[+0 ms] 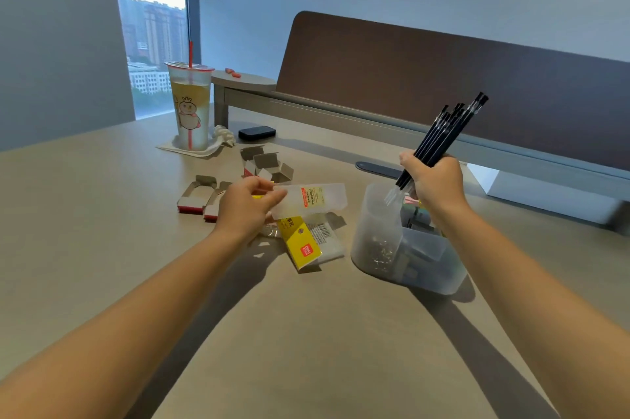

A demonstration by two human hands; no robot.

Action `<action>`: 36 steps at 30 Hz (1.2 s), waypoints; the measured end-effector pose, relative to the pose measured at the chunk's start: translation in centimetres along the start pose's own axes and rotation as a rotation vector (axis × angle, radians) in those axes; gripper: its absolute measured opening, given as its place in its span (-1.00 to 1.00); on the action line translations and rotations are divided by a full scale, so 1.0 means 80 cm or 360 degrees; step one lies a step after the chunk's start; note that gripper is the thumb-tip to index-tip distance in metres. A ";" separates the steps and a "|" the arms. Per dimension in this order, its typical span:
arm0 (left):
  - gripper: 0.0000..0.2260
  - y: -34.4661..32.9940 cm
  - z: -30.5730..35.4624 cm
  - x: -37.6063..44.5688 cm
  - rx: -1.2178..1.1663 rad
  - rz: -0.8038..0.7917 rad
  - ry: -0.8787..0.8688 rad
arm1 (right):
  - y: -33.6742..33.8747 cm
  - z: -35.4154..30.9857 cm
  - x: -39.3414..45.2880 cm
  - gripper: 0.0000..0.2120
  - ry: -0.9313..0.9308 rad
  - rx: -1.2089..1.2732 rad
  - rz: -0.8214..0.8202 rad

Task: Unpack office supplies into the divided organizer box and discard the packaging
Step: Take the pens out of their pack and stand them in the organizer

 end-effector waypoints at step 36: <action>-0.69 -0.028 -0.014 -0.001 0.0744 -0.0133 -0.0450 | -0.036 0.014 0.019 -0.55 0.0364 -0.0762 -0.0729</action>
Point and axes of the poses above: each hand's wrist, its own x-axis towards the middle knuckle, its own y-axis out of the back of the hand, z = x × y, the point moved 6 cm from there along x, towards the middle knuckle, and after that the axes turned 11 degrees about z, right-handed, at the moved point
